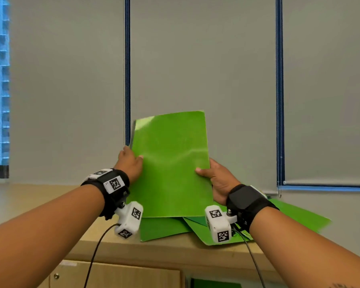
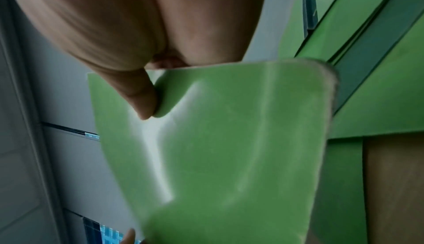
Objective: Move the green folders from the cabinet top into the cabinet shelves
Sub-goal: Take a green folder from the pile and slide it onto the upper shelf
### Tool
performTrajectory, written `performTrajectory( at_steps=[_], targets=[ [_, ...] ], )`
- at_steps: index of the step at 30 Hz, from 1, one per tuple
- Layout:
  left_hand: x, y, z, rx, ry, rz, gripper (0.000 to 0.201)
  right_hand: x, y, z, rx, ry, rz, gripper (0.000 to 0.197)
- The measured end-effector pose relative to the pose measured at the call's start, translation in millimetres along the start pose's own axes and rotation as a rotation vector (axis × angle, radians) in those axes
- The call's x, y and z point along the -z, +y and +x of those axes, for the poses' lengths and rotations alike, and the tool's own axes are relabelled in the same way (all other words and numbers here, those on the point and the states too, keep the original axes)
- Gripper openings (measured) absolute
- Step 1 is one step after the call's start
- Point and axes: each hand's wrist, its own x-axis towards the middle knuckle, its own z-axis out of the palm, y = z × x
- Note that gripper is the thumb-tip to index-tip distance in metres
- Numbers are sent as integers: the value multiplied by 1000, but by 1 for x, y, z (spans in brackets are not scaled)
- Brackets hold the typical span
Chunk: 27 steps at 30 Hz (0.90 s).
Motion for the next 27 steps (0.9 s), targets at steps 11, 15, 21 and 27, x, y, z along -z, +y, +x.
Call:
performTrajectory(
  at_steps=[11,15,21,27],
  targets=[
    [-12,29,-19,-70,-9,-651,21,47,-20,-31,148,247,-233,60],
    [-16,39,-37,-50,-19,-792,28,54,-24,-44,117,339,-232,78],
    [-54,22,-84,-18,-55,-702,18,77,3,-93,38,323,-298,34],
    [-106,-18,-141,68,-133,-646,12,105,59,-146,-112,380,-356,34]
  ],
)
